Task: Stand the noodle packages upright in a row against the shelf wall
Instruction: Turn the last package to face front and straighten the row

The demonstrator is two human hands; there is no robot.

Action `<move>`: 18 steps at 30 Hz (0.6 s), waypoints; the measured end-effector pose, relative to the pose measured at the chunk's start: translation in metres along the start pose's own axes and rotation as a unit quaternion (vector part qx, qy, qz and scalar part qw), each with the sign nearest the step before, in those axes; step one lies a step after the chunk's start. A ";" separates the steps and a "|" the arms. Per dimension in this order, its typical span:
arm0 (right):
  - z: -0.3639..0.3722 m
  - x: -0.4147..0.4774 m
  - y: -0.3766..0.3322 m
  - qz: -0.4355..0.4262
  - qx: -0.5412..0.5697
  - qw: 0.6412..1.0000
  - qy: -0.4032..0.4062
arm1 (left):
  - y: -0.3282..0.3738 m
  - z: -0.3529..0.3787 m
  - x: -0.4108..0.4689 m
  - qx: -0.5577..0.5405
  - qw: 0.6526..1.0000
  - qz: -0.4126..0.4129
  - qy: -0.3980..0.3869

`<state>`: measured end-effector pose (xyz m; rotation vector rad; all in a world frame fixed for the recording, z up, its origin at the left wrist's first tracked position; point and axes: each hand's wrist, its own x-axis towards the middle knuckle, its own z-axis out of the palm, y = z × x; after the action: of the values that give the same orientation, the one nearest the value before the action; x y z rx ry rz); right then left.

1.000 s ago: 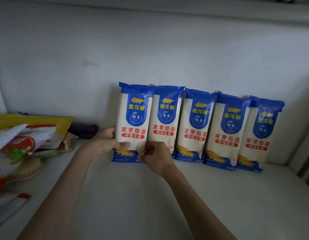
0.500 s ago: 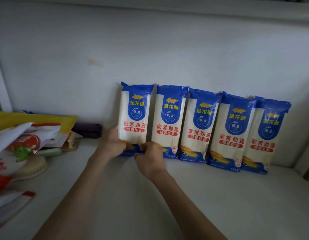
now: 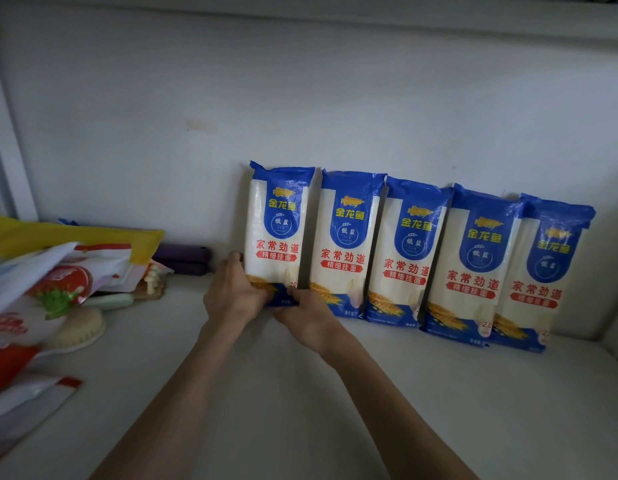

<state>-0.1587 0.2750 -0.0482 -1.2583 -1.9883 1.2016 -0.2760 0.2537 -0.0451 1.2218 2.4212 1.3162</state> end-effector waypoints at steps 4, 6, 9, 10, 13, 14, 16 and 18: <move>-0.029 -0.005 -0.015 0.065 0.095 0.989 0.092 | 0.010 -0.001 0.004 0.032 0.998 -0.054 0.004; -0.037 -0.010 -0.020 0.083 0.137 0.982 0.100 | 0.018 -0.002 0.004 0.035 0.997 -0.073 -0.009; -0.039 -0.015 -0.025 0.086 0.199 0.974 0.070 | 0.032 0.001 -0.002 0.021 0.997 -0.066 -0.030; -0.038 -0.015 -0.026 0.085 0.228 0.967 0.070 | 0.034 0.005 -0.005 0.021 0.997 -0.061 -0.033; -0.032 -0.011 -0.024 0.073 0.261 0.961 0.053 | 0.030 0.015 -0.013 0.056 0.998 -0.041 -0.011; -0.030 -0.010 -0.023 0.068 0.262 0.962 0.039 | 0.027 0.017 -0.014 0.065 0.997 -0.038 -0.002; -0.028 -0.006 -0.021 0.067 0.264 0.962 0.016 | 0.024 0.019 -0.015 0.068 0.997 -0.038 0.005; -0.025 -0.001 -0.019 0.077 0.261 0.962 0.017 | 0.024 0.019 -0.015 0.055 0.998 -0.040 0.003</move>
<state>-0.1485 0.2811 -0.0192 -1.1548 -1.4264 1.6298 -0.2434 0.2628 -0.0425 1.1350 2.5488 1.1817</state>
